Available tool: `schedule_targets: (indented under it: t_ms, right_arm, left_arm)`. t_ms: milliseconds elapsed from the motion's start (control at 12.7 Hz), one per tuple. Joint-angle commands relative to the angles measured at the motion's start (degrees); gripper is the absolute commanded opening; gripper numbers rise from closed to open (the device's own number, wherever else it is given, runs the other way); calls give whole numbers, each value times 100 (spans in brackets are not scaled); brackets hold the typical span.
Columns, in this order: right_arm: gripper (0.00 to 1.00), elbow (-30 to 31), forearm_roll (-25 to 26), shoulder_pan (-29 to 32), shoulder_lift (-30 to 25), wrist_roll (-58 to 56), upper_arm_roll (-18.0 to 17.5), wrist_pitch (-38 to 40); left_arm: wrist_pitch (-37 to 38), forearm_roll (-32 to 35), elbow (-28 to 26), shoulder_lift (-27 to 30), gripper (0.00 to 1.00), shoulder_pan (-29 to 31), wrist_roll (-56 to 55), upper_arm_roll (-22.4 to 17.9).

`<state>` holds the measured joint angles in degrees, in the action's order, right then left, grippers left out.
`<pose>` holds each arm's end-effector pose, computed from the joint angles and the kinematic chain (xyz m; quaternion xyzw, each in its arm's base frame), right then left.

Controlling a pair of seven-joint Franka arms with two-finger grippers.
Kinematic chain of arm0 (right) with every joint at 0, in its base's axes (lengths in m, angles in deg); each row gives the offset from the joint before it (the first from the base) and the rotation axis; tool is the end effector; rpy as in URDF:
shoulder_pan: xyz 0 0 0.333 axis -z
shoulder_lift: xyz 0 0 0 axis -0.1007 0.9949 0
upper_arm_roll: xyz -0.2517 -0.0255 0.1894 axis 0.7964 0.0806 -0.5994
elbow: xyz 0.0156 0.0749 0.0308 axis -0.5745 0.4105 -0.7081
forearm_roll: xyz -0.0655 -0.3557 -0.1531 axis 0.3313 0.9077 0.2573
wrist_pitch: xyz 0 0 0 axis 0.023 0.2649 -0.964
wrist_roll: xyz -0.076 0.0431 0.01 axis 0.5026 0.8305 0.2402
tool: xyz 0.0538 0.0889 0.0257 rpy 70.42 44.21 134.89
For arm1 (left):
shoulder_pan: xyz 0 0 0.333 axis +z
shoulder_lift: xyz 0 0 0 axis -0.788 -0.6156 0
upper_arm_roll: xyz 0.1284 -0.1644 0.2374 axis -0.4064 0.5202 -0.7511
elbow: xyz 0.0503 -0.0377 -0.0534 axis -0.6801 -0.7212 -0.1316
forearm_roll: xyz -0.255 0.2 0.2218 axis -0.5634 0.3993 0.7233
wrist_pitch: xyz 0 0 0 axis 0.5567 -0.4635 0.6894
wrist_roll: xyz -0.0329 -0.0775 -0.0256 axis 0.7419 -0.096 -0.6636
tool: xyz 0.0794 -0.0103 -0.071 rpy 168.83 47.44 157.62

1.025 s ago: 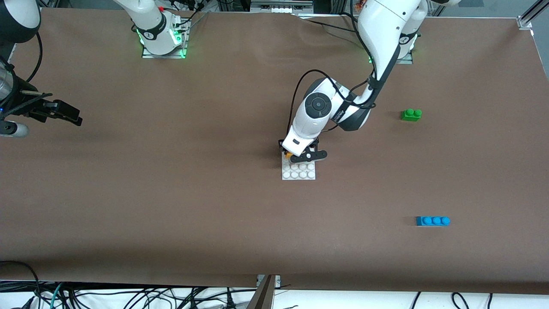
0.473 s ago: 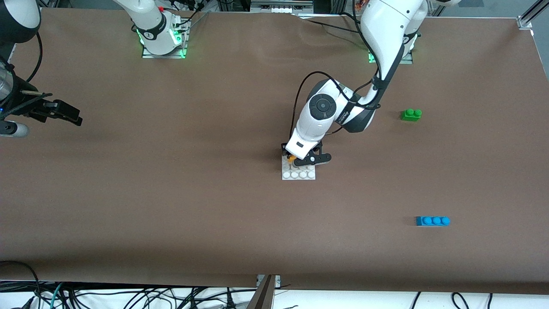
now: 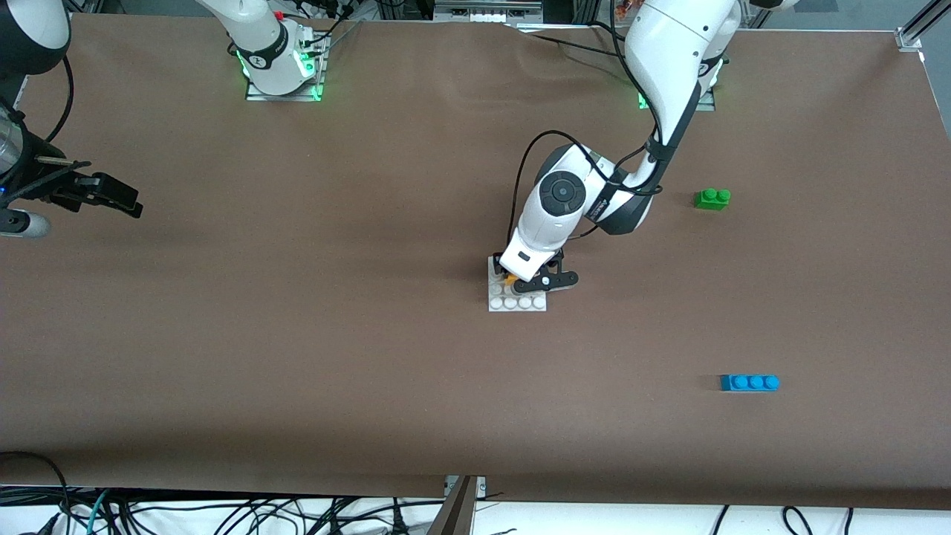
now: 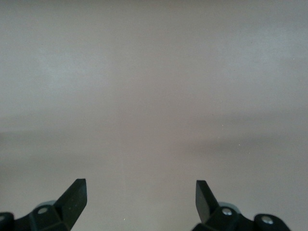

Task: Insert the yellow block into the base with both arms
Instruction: 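Press the yellow brick down onto the base plate studs with the left gripper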

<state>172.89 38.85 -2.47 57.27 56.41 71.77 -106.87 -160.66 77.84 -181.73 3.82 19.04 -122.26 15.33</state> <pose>0.5811 -0.0102 0.5652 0.9989 -0.0441 -0.0123 0.0057 0.5497 -0.4053 0.2199 0.9923 0.1075 0.0015 0.0620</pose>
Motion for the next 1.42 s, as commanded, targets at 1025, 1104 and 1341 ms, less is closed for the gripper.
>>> schedule_targets:
  t_ms: [1025, 1104, 1341]
  right_arm:
    - [100, 9, 32, 17, -59, -32, -24, 76]
    - [100, 9, 32, 17, -67, -32, -24, 76]
    - [100, 9, 32, 17, -67, -32, -24, 76]
  left_arm:
    - [140, -8, 99, -92, 0, -26, 651, -41]
    - [175, -8, 99, -83, 0, -17, 652, -41]
    - [658, -17, 99, 110, 0, -17, 643, -32]
